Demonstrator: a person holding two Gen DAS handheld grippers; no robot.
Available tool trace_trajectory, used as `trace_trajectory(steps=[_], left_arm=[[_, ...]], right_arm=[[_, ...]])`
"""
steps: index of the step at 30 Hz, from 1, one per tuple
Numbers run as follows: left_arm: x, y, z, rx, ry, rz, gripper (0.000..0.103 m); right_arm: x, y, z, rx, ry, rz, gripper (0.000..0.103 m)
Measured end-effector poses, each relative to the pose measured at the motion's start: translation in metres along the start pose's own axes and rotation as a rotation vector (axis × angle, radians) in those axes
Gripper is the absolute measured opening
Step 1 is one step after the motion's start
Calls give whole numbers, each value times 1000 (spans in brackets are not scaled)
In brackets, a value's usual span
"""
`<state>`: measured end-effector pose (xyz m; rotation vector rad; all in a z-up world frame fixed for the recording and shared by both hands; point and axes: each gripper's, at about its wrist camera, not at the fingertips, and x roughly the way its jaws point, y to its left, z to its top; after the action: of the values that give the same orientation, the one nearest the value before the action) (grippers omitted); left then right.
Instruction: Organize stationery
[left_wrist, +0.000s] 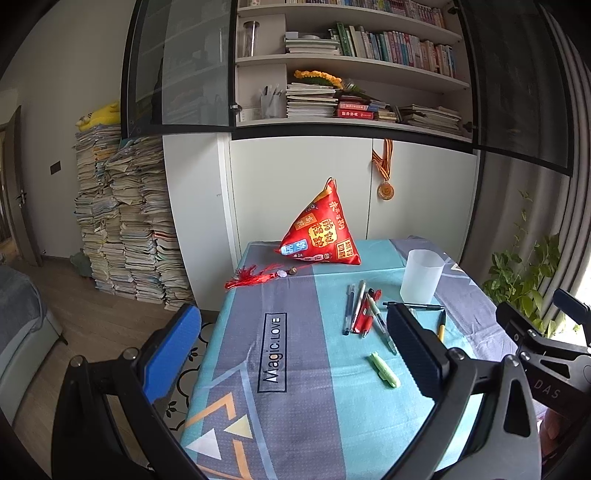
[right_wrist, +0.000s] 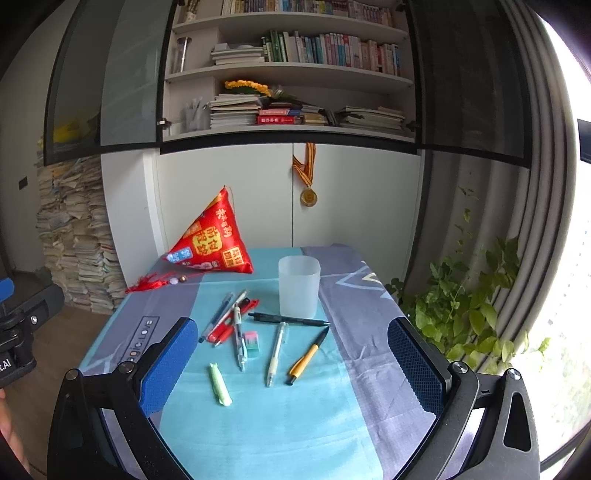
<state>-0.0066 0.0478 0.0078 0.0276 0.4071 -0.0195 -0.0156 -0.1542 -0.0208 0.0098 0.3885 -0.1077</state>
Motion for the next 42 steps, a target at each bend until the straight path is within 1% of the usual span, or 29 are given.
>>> trace_trajectory(steps=[3,7,14,17,21,25,29,33,36,38,42], left_arm=[[-4,-1,3,2,-3,-19,101],[-1,-3,10,-3,-16,-46,101],[25,-16,15,12,10,-106,101],[36,-24,21,31,8,-105,101],[49,-26,32,45,1,-87,101],[67,-26,49,44,-16,-60,101],[90,-26,60,42,-39,-20,101],[118,-27,65,37,-29,2,101],[140,-26,65,28,-18,19,101],[154,-26,65,23,-6,31,101],[181,-26,65,-1,32,27,101]], right_arm=[[-4,-4,2,9,5,-9,103],[-16,-8,3,22,-17,-38,103],[-7,-19,4,26,-1,-95,103],[2,-23,8,39,4,-99,103],[18,-23,16,26,0,-81,103],[51,-20,28,9,16,-63,102],[98,-21,35,4,59,-35,103],[155,-21,39,13,141,-6,103],[194,-20,36,10,191,-8,103],[222,-19,34,11,240,6,103],[264,-20,28,26,329,28,102]])
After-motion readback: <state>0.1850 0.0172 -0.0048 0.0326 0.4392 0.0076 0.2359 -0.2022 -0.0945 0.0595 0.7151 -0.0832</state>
